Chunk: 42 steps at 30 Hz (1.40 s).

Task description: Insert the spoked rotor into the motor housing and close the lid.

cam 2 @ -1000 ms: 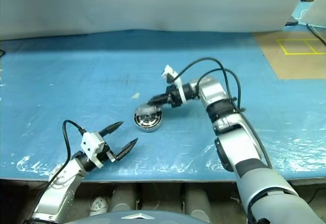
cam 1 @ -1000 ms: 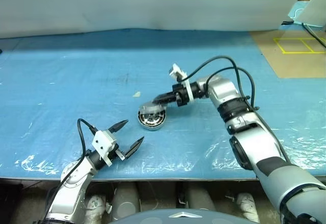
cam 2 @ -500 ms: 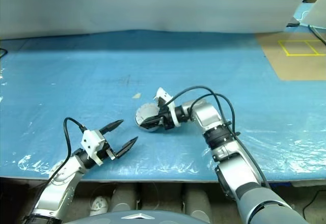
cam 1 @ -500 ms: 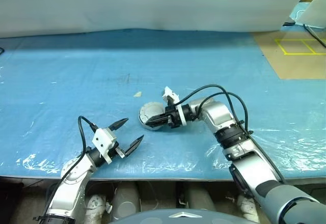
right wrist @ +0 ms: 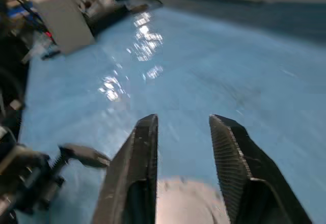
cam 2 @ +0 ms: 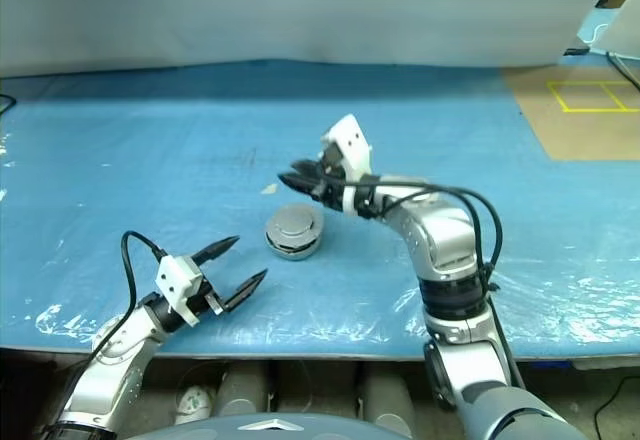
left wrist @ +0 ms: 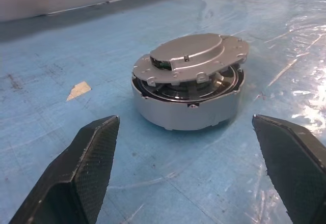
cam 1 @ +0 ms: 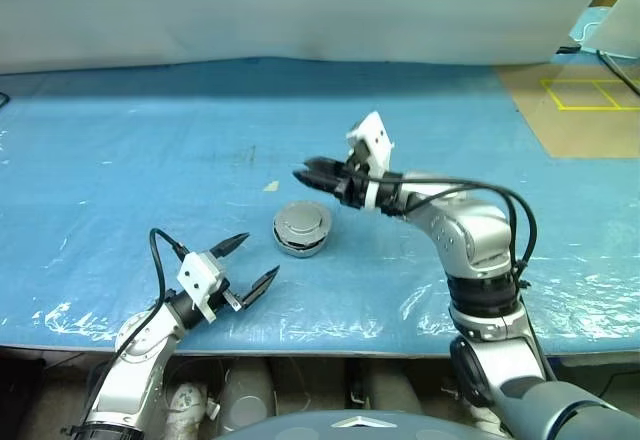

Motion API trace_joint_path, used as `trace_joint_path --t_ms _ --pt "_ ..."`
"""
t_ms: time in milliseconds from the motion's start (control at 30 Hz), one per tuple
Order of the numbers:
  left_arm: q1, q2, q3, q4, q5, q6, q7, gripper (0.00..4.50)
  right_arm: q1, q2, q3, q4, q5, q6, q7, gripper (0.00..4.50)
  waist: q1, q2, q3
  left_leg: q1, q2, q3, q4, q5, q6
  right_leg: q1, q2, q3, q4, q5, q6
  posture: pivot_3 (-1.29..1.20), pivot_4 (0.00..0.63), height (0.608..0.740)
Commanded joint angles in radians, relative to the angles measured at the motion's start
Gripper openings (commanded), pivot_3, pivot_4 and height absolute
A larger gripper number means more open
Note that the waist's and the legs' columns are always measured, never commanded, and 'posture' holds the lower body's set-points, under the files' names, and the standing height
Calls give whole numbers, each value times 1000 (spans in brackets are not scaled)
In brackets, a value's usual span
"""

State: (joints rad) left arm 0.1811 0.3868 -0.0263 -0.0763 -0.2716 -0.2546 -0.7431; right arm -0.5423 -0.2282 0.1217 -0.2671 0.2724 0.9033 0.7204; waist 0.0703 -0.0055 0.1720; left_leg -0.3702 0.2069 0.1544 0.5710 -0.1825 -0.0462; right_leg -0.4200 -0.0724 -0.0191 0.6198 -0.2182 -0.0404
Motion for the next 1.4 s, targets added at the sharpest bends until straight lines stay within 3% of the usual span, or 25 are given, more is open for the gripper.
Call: trace_joint_path --t_ms 33,200,767,867,967,1400 --pt "-16 8 8 -5 -19 -6 -20 4389 44 -56 110 -32 -43 -83 8 2754 -1 0 0 0 0 0 0 0 0 0 0 0 0 0 0 0 150 740" --pt "-23 8 4 -5 -15 -7 -26 4389 46 -58 146 -16 -40 -113 -8 4483 -14 0 0 0 0 0 -1 0 0 -1 1 1 1 0 0 0 150 740" --pt "5 5 0 -33 -19 -1 -22 4389 18 -63 267 204 -135 -323 33 4483 -20 0 0 0 0 0 -1 0 0 -1 0 1 0 0 0 0 150 740" --pt "5 5 1 -32 -20 -4 -22 4389 13 -52 267 231 -146 -339 25 3861 -23 0 0 0 0 0 -1 0 0 -1 0 1 0 0 0 0 150 740" --pt "6 6 0 -33 -20 -4 -23 4389 16 -44 266 227 -146 -342 24 2955 -23 0 0 0 0 0 -1 0 0 -1 0 1 0 0 0 0 150 740" --pt "7 10 2 -35 -20 -2 -22 4389 7 -30 292 188 -168 -308 10 2945 -24 0 0 0 0 0 -1 0 0 -1 0 1 0 0 0 0 150 740"
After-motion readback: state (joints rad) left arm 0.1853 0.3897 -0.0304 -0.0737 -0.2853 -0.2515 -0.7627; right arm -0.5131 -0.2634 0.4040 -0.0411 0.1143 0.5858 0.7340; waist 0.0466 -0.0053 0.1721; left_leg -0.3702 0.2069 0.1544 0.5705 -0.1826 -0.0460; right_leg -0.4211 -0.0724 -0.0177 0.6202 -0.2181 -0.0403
